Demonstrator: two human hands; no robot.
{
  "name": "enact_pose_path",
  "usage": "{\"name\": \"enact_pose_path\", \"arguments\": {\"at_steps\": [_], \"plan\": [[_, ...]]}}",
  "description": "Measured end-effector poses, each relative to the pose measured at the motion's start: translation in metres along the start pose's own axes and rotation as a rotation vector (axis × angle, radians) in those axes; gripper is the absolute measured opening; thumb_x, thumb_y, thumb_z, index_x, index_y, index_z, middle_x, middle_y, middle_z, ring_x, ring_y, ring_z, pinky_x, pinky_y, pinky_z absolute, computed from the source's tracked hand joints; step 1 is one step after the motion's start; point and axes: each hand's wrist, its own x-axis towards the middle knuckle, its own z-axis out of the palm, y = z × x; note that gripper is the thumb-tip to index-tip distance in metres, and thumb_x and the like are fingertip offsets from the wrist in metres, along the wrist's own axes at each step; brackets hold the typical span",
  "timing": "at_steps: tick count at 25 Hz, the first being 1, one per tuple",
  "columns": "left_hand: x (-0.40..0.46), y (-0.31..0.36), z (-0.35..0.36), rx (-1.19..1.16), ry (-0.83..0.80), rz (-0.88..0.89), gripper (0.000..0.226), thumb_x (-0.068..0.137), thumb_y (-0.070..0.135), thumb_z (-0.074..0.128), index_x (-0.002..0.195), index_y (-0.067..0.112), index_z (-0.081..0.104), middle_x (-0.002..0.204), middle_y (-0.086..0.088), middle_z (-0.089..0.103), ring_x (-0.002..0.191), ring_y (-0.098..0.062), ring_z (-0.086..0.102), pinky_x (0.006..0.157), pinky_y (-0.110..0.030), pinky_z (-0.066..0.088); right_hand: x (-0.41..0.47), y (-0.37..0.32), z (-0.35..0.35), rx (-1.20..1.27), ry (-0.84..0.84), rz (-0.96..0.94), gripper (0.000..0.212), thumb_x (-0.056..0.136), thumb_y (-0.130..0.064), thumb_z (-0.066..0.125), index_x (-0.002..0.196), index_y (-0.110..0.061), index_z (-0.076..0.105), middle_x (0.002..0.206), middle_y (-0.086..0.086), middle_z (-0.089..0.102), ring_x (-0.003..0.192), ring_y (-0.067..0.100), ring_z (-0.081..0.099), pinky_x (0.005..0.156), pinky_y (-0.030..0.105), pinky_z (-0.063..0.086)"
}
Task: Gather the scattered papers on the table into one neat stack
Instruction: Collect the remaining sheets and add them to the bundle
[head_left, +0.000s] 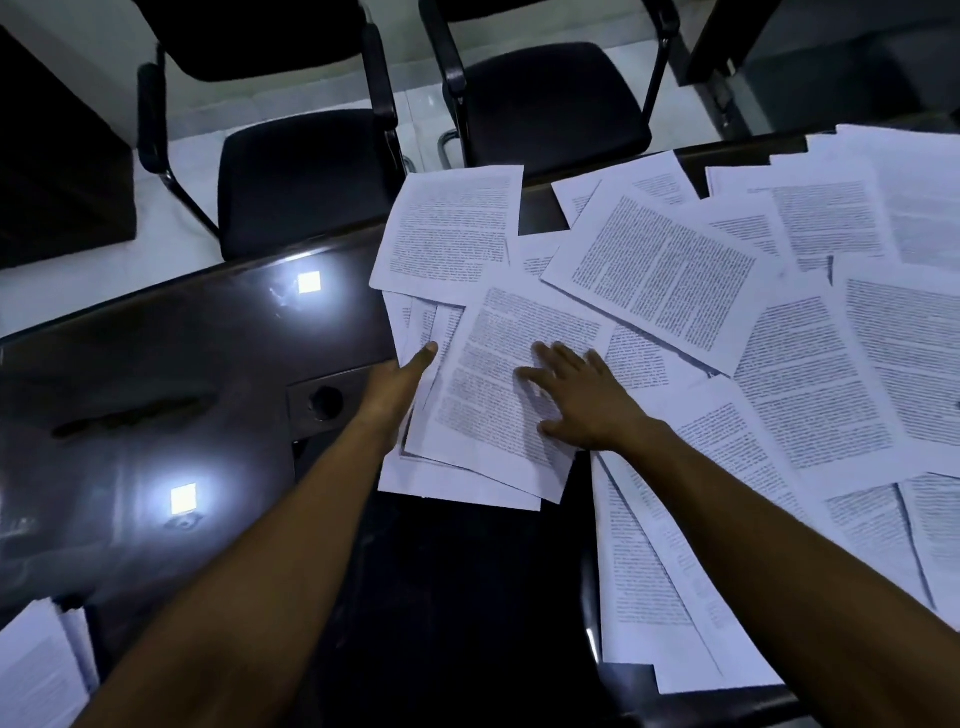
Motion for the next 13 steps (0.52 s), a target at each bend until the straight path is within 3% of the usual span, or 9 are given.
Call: {"name": "enact_pose_path", "arguments": {"at_steps": [2,5,9,13], "plan": [[-0.003,-0.001,-0.001,-0.021,-0.047,-0.018,0.047,0.088,0.047,0.074,0.125,0.018,0.070,0.114,0.005,0.074,0.101,-0.016,0.070,0.087,-0.032,0.054,0.002,-0.004,-0.003,-0.027,-0.035,-0.063,0.084,0.092,-0.040,0.067,0.160,-0.038,0.018,0.172,-0.002,-0.006,0.158,0.022,-0.005,0.125,0.055,0.002],[-0.007,-0.011,-0.001,0.002,-0.055,0.014,0.039,0.090,0.024,0.077,0.124,0.007,0.069,0.118,-0.009,0.074,0.093,-0.017,0.072,0.074,-0.027,0.056,0.005,-0.016,-0.003,-0.045,-0.063,-0.112,0.080,0.093,-0.029,0.066,0.159,-0.038,0.020,0.172,-0.003,-0.006,0.158,0.021,-0.008,0.126,0.054,0.003],[-0.012,-0.014,0.007,0.070,-0.043,0.126,0.036,0.088,0.006,0.075,0.123,0.006,0.070,0.118,-0.008,0.073,0.094,-0.018,0.072,0.078,-0.028,0.058,0.006,-0.022,0.001,-0.038,-0.064,-0.112,0.079,0.094,-0.024,0.064,0.158,-0.039,0.021,0.172,-0.004,-0.006,0.158,0.020,-0.008,0.126,0.053,0.002],[-0.012,-0.012,0.013,-0.040,-0.102,0.037,0.035,0.090,-0.005,0.069,0.124,0.000,0.067,0.117,-0.011,0.072,0.089,-0.020,0.072,0.067,-0.024,0.059,0.007,-0.023,-0.001,-0.032,-0.062,-0.130,0.078,0.093,-0.018,0.062,0.157,-0.039,0.023,0.172,-0.006,-0.004,0.158,0.019,-0.007,0.127,0.052,0.004]]}}
